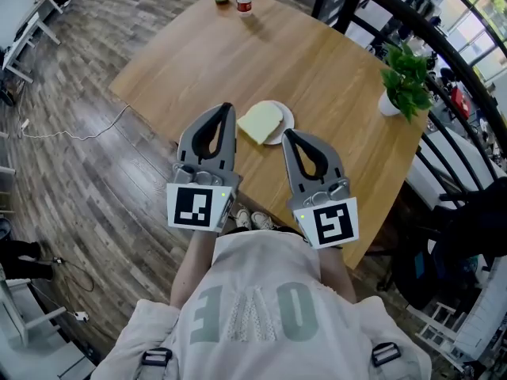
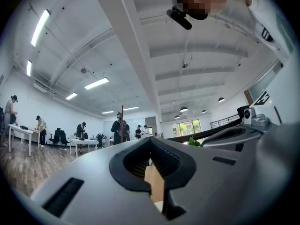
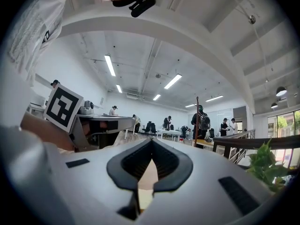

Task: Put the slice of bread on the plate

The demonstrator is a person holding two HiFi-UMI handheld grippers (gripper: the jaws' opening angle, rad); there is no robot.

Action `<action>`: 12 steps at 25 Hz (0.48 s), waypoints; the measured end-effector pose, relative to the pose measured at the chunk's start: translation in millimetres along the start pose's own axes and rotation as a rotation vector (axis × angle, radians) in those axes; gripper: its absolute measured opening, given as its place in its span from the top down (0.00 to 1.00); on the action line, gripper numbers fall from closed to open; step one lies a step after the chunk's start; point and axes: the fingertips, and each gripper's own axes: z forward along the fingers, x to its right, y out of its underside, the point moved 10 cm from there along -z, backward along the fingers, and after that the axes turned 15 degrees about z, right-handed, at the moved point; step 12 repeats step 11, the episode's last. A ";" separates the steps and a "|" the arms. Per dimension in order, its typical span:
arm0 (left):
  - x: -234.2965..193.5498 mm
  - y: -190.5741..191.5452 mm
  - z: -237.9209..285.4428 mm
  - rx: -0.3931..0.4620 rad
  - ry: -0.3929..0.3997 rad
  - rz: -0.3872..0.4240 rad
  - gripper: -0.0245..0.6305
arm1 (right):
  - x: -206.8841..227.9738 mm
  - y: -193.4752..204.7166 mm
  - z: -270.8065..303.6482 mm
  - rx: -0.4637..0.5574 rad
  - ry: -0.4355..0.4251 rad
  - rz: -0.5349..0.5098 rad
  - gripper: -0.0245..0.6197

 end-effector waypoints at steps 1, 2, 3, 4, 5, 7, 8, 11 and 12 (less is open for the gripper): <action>0.7 0.4 0.5 0.000 0.003 -0.002 0.95 | 0.4 0.2 0.2 -0.002 0.001 0.000 0.93; 1.3 1.1 1.0 -0.002 0.005 -0.005 0.95 | 1.1 0.4 0.4 -0.003 0.002 0.002 0.93; 1.6 2.1 1.9 -0.004 0.005 -0.007 0.95 | 2.1 0.6 0.7 -0.001 0.004 0.005 0.94; 1.6 3.4 2.9 -0.005 0.004 -0.007 0.95 | 3.3 1.0 1.1 0.000 0.006 0.009 0.94; 1.2 4.9 3.9 -0.004 0.004 -0.006 0.95 | 4.6 1.7 1.6 0.000 0.010 0.011 0.93; -0.1 8.5 5.1 0.002 0.003 -0.011 0.95 | 6.8 3.2 3.0 -0.006 0.019 0.010 0.93; -1.1 9.9 5.7 0.003 0.000 -0.015 0.95 | 7.9 3.9 3.9 -0.012 0.024 0.010 0.94; -5.1 13.1 8.2 -0.001 -0.010 -0.024 0.95 | 11.7 5.6 7.2 -0.027 0.035 0.024 0.93; -5.1 13.1 8.2 -0.001 -0.010 -0.024 0.95 | 11.7 5.6 7.2 -0.027 0.035 0.024 0.93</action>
